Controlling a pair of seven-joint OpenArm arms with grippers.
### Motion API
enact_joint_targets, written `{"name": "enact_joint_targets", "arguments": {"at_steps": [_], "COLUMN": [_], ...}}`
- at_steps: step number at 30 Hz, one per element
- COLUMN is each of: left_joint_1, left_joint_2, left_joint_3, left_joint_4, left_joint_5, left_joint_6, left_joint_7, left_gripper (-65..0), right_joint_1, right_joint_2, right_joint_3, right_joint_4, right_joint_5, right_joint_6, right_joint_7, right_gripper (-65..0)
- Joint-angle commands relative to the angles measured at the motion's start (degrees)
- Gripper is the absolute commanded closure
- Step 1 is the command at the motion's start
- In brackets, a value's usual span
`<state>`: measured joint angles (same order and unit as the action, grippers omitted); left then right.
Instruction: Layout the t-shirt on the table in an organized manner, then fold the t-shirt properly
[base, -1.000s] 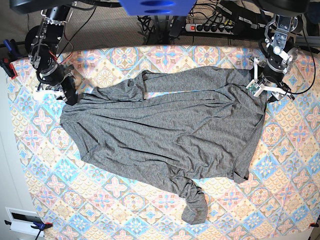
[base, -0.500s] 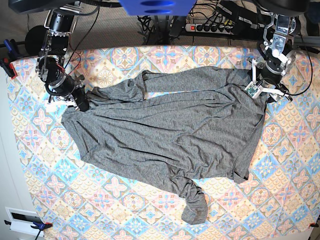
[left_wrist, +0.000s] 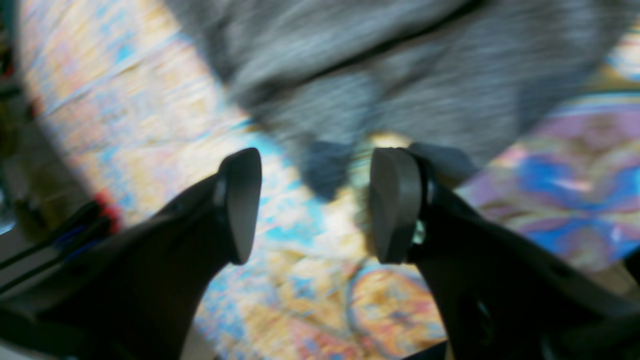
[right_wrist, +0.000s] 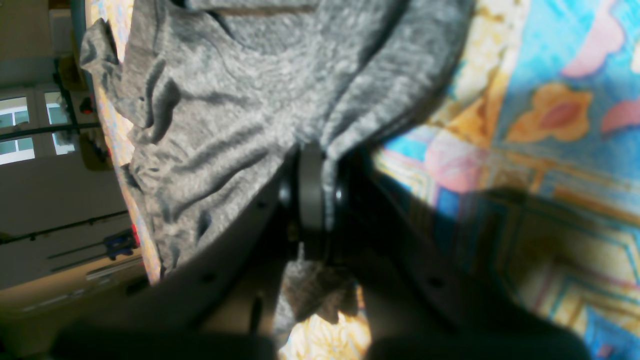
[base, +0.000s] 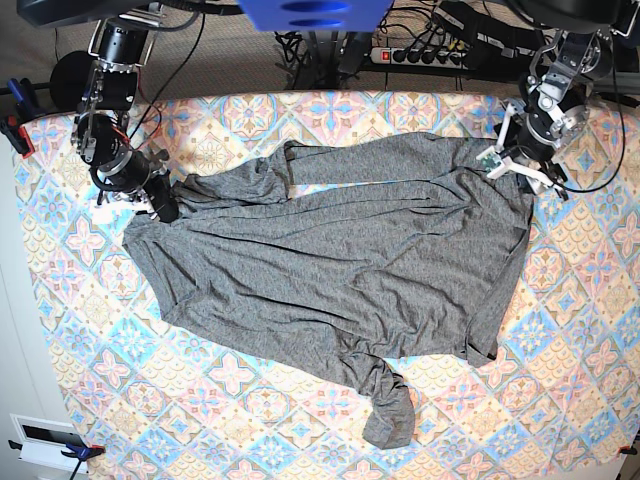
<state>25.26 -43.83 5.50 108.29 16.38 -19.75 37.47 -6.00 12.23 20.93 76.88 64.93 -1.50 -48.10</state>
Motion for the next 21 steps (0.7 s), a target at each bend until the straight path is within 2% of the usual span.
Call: {"name": "enact_joint_targets", "arguments": {"at_steps": [1, 9, 18, 20, 21], "left_joint_1": [-1.2, -7.5, -11.9, -13.4, -14.8], "left_joint_2": [-1.1, -1.1, -0.7, -0.9, -0.9], "left_joint_3": [0.2, 5.4, 6.0, 9.2, 11.0], "left_joint_4": [-0.8, -9.3, -12.3, -13.7, -14.7], "left_joint_5": [0.7, 0.7, 0.7, 0.8, 0.8], "left_joint_6": [0.9, 1.3, 1.4, 1.4, 1.4], "left_joint_7": [0.1, -0.2, -0.2, 0.4, 0.0], "left_gripper": [-34.5, -34.5, -33.9, -28.8, -22.0], "right_joint_1": [-0.2, -0.2, -0.2, -0.2, -0.4], "right_joint_2": [0.2, 0.2, 0.2, 0.2, 0.2], "right_joint_3": [0.0, 0.0, 0.0, 0.0, -0.1], "right_joint_4": [0.3, 0.3, 0.3, 0.3, 0.3], "right_joint_5": [0.6, 0.6, 0.6, 0.6, 0.6], "right_joint_6": [-0.3, -0.3, -0.3, -0.3, -0.3], "right_joint_7": [-0.8, -0.8, -0.8, -0.8, -0.9], "right_gripper": [0.0, 0.0, 0.0, 0.0, 0.0]}}
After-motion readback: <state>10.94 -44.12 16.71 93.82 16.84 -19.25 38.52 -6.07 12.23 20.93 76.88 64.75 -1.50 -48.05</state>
